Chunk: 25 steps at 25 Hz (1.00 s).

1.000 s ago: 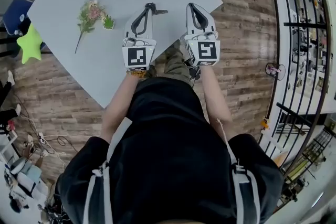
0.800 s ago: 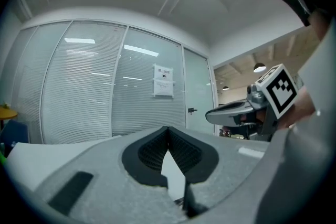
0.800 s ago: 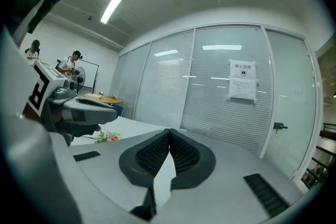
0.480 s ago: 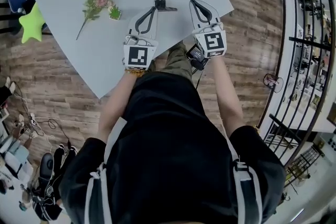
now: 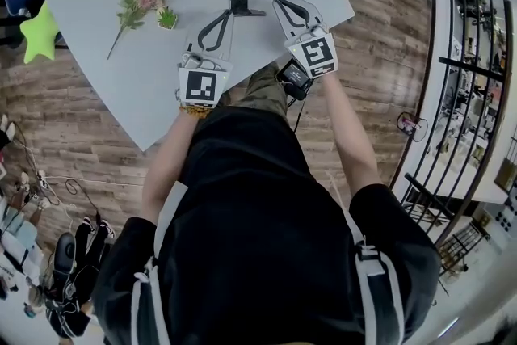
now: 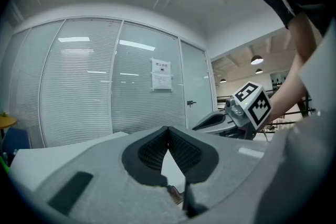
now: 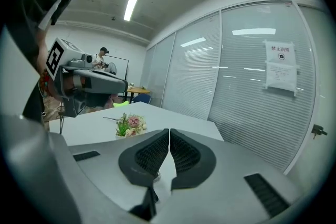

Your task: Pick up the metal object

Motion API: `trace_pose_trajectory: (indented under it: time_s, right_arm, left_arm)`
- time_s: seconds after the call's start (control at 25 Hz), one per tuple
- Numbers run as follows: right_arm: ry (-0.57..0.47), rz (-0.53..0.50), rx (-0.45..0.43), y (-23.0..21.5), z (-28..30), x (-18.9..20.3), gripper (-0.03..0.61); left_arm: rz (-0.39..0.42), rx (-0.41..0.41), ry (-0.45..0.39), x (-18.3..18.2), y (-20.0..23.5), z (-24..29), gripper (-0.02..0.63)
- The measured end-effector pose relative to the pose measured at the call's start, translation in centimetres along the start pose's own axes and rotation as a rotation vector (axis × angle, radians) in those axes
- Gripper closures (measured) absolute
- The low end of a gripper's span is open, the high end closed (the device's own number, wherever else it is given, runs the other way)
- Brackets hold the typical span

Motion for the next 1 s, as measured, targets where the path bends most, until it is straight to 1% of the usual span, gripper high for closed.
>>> trace_pose_trajectory:
  time_s: [0.12,0.28,0.56,0.76,1.0]
  right_arm:
    - [0.025,0.005,-0.033,0.1,0.6,1.2,0.568]
    - [0.049,0.012,-0.057,0.0,1.4,2.4,0.566]
    - [0.127,-0.016,-0.139,0.0,3.4,5.2,0.555]
    - [0.178,-0.024,-0.195,0.2,4.5,6.6,0.540]
    - [0.236,-0.028,-0.253,-0.1,6.1,8.4,0.521]
  left_arm:
    - [0.013,0.010,0.010,0.2,0.0,0.3,0.611]
    - [0.018,-0.003,0.035,0.7,0.5,0.5,0.611]
    - [0.047,0.000,0.054,1.5,0.6,0.9,0.611]
    - [0.051,0.021,0.069,1.9,0.2,0.9,0.611]
    - [0.050,0.021,0.084,2.2,0.6,1.4,0.611]
Point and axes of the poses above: the fingertips, and each gripper's own axes: z forward along the fingers, y to its left, x out of its underside, the point moved 6 cm from there along -z, backward along the fingers, and after that the axes turned 14 degrees about -x, right-handed, at the moved point
